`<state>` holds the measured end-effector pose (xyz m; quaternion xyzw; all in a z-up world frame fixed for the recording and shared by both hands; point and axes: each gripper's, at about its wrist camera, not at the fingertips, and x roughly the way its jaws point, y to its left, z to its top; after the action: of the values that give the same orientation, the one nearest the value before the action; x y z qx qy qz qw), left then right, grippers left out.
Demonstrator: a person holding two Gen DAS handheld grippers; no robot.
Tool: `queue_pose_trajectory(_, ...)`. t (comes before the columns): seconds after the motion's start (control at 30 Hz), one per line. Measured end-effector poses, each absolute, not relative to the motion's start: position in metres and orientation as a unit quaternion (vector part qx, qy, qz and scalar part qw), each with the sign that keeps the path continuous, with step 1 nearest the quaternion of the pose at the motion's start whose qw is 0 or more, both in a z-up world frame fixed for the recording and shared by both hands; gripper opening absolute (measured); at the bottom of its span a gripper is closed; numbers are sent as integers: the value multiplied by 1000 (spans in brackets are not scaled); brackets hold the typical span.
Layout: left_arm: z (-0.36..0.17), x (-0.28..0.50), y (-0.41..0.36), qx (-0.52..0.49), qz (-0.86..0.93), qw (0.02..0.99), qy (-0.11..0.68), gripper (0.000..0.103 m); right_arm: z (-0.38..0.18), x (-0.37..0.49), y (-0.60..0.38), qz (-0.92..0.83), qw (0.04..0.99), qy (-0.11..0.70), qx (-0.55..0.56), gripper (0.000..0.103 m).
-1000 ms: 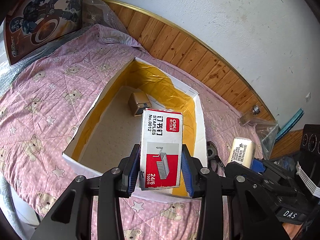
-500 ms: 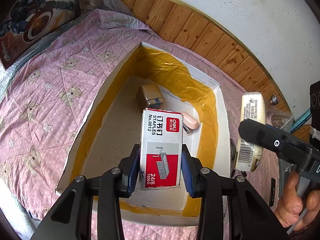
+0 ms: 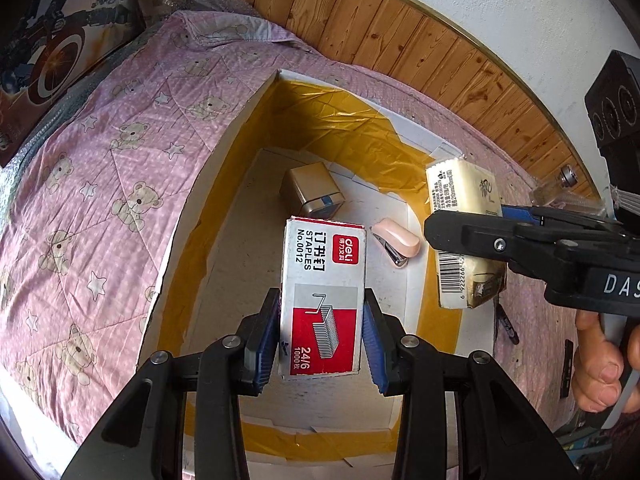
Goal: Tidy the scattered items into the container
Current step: 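Carry the staples box and tissue pack with both tools over the white box, then open both tools to drop the staples box and tissue pack inside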
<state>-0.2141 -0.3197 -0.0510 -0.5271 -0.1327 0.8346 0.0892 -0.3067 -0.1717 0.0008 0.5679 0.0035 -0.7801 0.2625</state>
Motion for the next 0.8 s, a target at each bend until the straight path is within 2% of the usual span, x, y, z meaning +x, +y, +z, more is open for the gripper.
queue_pose_trajectory(0.3,-73,-241,-321,-594,781,96,-168,40,-24,-356,-176,-762,225,22,607,56)
queue_pose_trajectory(0.5,-79,-263,-319,-611,772,74,-161,40,-44,-384,-180,-756,208,30,620,58)
queue_pose_trajectory(0.57,-83,-271,-323,-616,770,59,-156,43,-53,-390,-179,-752,201,31,627,58)
queue_pose_trajectory(0.6,-85,-273,-325,-618,769,53,-156,48,-55,-392,-177,-755,193,25,627,58)
queue_pose_trajectory(0.8,-84,-270,-323,-620,768,52,-154,49,-55,-392,-167,-752,195,12,629,59)
